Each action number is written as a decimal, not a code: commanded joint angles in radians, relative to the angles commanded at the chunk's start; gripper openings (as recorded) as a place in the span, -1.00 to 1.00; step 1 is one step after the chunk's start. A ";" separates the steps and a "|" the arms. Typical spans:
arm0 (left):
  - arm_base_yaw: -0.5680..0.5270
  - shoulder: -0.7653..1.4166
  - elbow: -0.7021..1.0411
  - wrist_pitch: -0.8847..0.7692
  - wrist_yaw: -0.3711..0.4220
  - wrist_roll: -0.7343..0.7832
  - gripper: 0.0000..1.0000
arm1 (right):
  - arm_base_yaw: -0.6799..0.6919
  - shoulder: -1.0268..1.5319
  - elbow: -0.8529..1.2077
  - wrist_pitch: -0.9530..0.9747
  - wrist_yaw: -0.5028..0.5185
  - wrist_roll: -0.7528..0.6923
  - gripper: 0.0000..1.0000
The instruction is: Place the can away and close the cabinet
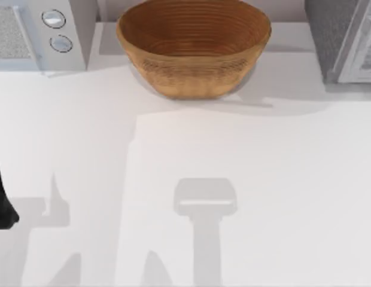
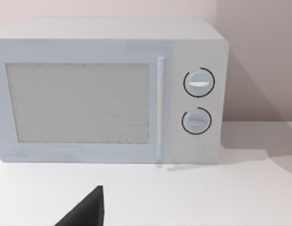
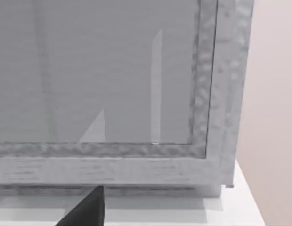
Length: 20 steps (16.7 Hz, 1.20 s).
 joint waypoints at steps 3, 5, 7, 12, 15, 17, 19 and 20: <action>0.000 0.000 0.000 0.000 0.000 0.000 1.00 | 0.004 -0.003 -0.003 -0.004 0.002 0.000 1.00; 0.000 0.000 0.000 0.000 0.000 0.000 1.00 | 0.002 -0.006 0.029 -0.036 -0.002 0.000 1.00; 0.000 0.000 0.000 0.000 0.000 0.000 1.00 | -0.003 -0.011 0.102 -0.111 -0.008 -0.001 1.00; 0.000 0.000 0.000 0.000 0.000 0.000 1.00 | -0.023 -0.041 0.418 -0.463 -0.024 -0.005 1.00; 0.000 0.000 0.000 0.000 0.000 0.000 1.00 | -0.031 -0.074 0.656 -0.749 -0.027 -0.006 1.00; 0.000 0.000 0.000 0.000 0.000 0.000 1.00 | -0.033 -0.099 0.820 -0.949 -0.029 -0.006 1.00; 0.000 0.000 0.000 0.000 0.000 0.000 1.00 | -0.034 -0.123 0.975 -1.138 -0.031 -0.006 1.00; 0.000 0.000 0.000 0.000 0.000 0.000 1.00 | -0.032 -0.137 1.047 -1.225 -0.031 -0.005 1.00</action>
